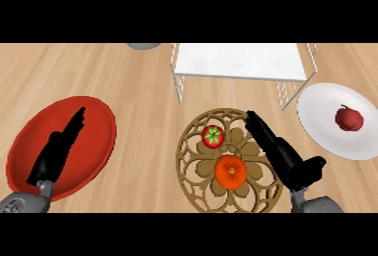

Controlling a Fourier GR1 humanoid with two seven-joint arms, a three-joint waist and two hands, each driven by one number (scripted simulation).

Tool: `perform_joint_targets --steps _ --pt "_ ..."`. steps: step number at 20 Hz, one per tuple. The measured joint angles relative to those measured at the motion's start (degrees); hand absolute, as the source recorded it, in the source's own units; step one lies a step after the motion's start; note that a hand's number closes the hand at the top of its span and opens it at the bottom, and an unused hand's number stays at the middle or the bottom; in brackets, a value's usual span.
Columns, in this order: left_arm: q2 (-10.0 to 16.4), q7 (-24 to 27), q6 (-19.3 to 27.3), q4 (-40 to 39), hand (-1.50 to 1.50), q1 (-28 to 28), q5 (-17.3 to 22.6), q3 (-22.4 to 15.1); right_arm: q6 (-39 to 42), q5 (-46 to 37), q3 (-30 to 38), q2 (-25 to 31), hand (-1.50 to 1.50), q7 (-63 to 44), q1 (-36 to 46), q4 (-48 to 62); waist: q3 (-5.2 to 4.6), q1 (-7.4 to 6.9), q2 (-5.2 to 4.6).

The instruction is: Pick the squash from the placemat and place it in the tiered shelf

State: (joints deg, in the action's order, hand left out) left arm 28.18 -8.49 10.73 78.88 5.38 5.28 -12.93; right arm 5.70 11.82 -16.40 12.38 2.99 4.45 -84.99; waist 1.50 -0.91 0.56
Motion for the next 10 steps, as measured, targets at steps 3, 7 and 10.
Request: perform_joint_targets --steps 3,7,10 --pt "-1.33 0.52 0.75 1.66 0.0 1.37 -0.26 0.38 -3.84 -1.23 1.77 -0.51 -1.5 -1.47 0.09 -1.45 -0.8 0.76 -0.2" --pt "-4.23 3.47 1.48 3.48 0.0 3.24 0.32 0.32 -11.79 1.85 7.98 -2.37 1.5 -4.6 1.11 -5.42 -0.81 2.73 0.02" --pt "-5.36 4.13 1.63 4.3 0.0 3.66 0.98 0.35 -17.14 -0.87 11.08 1.27 1.5 -4.84 -0.96 -3.97 -1.5 4.41 -0.16"
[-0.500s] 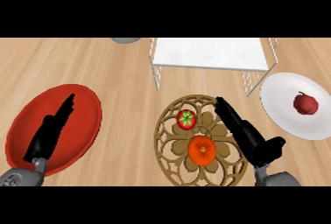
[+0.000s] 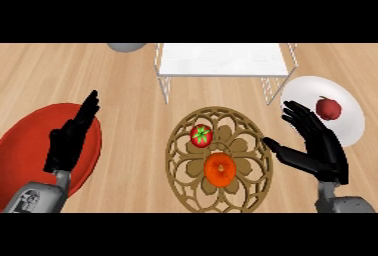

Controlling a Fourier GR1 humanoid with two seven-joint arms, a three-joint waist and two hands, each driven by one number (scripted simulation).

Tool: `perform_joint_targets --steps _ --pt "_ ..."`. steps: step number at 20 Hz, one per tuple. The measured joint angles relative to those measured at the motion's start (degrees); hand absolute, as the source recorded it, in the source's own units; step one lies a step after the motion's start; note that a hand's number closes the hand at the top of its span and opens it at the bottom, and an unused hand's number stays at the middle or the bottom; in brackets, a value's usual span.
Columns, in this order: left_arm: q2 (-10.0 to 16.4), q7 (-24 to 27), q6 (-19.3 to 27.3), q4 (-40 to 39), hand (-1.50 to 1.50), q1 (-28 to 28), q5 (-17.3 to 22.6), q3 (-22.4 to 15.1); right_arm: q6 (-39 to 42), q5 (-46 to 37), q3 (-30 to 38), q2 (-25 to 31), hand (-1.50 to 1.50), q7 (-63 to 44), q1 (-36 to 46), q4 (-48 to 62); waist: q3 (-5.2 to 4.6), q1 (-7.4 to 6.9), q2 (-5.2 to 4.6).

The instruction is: Pick the squash from the placemat and place it in the tiered shelf

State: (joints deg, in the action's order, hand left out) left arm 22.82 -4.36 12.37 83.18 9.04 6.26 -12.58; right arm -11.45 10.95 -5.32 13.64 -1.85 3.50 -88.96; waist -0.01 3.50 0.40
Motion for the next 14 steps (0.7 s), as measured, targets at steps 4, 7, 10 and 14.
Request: perform_joint_targets --steps 4,7,10,14 --pt "-1.77 1.15 -0.08 1.08 0.0 0.08 0.64 -0.56 -14.95 -10.31 3.43 -0.18 -1.5 1.4 -4.15 1.73 -0.21 -0.1 -0.1" --pt "-3.38 2.01 0.02 1.37 0.0 -0.04 0.51 -1.4 -23.98 -13.53 4.18 -5.54 -1.5 7.0 -8.2 -0.31 -0.1 -0.89 -0.12" --pt "-4.8 2.6 -0.12 0.33 0.0 1.11 -0.16 -1.57 -26.38 -12.57 4.23 -9.21 -1.5 12.05 -11.82 -4.74 -0.03 -1.75 -0.21" --pt "-6.7 3.65 -0.29 -1.59 0.0 2.02 -1.13 -1.97 -22.83 -14.17 -0.62 -7.56 -1.5 9.29 -16.09 -11.05 -0.06 -2.42 -0.27"
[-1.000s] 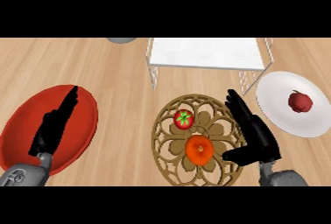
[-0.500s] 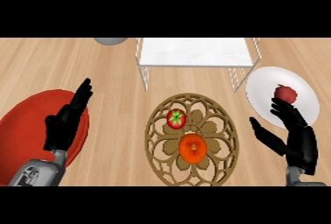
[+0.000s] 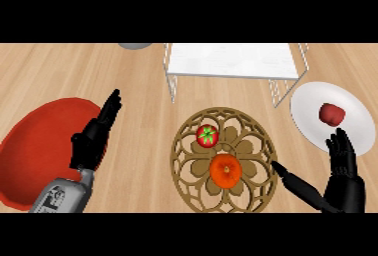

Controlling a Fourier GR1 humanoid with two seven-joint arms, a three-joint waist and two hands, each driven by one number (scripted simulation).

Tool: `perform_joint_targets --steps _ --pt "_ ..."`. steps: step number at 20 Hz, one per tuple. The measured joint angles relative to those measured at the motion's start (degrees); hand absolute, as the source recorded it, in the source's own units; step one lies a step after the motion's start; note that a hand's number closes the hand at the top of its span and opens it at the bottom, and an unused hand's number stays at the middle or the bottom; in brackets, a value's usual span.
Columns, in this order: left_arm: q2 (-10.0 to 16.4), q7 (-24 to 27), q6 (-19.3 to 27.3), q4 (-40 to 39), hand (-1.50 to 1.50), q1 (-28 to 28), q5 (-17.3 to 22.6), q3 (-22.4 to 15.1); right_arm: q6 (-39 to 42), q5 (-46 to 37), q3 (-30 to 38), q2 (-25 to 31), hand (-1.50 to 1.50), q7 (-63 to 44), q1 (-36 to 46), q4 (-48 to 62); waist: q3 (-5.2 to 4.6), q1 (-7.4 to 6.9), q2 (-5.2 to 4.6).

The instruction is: Pick the squash from the placemat and place it in the tiered shelf

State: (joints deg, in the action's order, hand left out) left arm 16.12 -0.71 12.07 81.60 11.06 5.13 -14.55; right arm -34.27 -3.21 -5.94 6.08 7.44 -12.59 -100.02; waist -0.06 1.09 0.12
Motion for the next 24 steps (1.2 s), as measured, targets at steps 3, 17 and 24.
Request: perform_joint_targets --steps 3,17,24 --pt "-0.49 0.37 -0.23 -0.46 0.0 0.32 -0.44 -0.09 2.11 -4.48 -3.87 4.01 -1.5 -7.12 -2.01 -4.93 -0.05 -0.37 -0.02" --pt "-1.12 -0.95 -1.35 -0.11 0.0 1.64 -1.43 0.2 22.43 -24.61 -15.96 18.88 -1.5 -54.33 4.98 -25.21 -0.24 -1.66 -0.17" --pt "-1.2 -1.72 -1.9 1.22 0.0 0.87 -1.66 0.34 34.79 -28.74 -21.78 18.49 -1.5 -71.84 15.76 -29.13 -0.17 -2.02 -0.08"
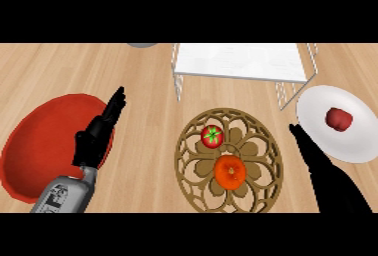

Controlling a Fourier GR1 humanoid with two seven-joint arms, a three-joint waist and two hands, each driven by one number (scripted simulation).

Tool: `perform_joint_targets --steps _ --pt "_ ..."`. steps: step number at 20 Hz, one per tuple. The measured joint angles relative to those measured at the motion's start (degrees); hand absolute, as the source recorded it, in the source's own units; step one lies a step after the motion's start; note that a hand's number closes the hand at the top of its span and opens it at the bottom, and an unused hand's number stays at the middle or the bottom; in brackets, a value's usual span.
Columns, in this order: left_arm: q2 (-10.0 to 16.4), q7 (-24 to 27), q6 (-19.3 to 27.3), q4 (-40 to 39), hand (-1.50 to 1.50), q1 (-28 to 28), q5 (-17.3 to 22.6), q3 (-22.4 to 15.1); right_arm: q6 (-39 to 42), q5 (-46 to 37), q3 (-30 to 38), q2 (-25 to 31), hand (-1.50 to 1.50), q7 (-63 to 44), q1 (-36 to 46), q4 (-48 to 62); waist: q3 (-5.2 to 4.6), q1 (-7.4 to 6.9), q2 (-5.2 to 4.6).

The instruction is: Pick the squash from the placemat and place it in the tiered shelf

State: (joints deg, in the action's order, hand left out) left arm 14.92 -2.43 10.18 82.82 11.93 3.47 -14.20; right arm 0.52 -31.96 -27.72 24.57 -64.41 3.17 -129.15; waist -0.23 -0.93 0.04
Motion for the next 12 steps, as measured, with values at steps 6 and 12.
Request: perform_joint_targets --steps 6,12 --pt "-0.17 0.57 -0.82 -0.98 0.0 0.33 -0.05 1.49 3.23 -3.61 -3.63 -5.76 -1.5 -3.82 5.72 1.43 0.08 0.56 0.02" --pt "0.31 1.59 -2.09 -1.14 0.0 -0.4 0.13 2.85 5.21 -9.81 -6.53 -11.74 -1.5 -4.54 8.41 4.84 0.11 0.73 0.08"
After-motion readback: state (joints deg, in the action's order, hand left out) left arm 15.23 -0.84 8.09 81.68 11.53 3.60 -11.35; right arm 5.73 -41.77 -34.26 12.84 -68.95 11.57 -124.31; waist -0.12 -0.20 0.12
